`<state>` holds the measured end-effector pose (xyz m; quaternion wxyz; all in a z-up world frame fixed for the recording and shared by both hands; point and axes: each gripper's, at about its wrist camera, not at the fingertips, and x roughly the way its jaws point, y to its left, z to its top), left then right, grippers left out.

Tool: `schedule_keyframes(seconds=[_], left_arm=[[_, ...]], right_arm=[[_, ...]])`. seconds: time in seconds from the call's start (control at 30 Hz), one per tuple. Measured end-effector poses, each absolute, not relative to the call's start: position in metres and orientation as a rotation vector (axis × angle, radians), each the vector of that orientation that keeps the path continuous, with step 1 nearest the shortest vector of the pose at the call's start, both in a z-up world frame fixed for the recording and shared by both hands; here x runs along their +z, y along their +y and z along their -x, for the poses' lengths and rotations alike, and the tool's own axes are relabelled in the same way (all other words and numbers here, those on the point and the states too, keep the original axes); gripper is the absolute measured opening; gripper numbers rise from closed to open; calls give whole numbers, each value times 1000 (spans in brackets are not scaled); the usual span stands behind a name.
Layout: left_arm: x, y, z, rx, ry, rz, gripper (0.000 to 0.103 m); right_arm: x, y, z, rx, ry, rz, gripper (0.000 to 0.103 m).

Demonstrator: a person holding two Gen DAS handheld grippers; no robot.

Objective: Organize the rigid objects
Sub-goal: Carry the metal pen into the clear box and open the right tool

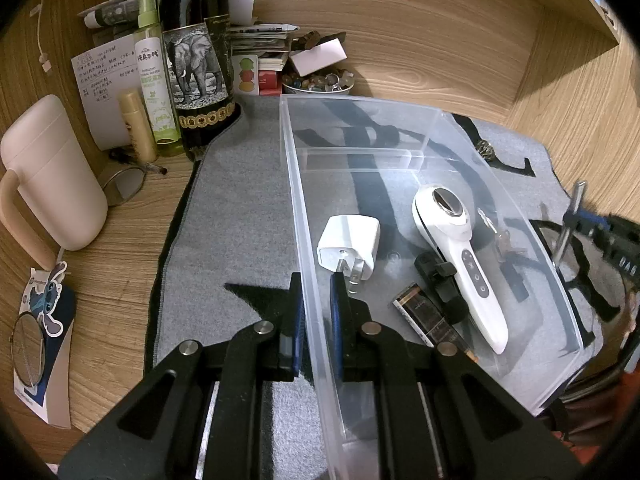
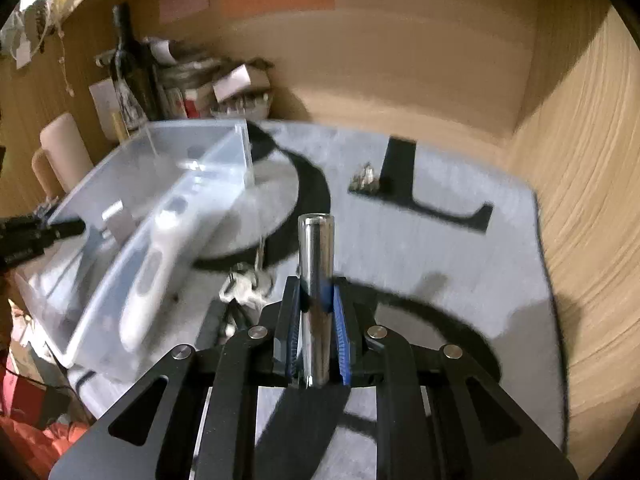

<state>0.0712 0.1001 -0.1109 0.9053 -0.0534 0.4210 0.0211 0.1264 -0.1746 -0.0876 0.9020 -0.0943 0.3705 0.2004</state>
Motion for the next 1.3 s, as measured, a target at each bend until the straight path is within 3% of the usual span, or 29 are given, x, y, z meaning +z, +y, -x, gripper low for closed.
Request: schedule_keyframes(seconds=[0.67, 0.87, 1.3], left_arm=[[-111, 100, -71, 45, 869, 107, 10], [-111, 98, -72, 44, 869, 111, 10], [-111, 99, -73, 30, 867, 117, 10]], right_arm=[[6, -114, -110, 571, 474, 249, 14], [-5, -79, -104, 667, 484, 302, 14], [-66, -25, -113, 816, 696, 404, 14]])
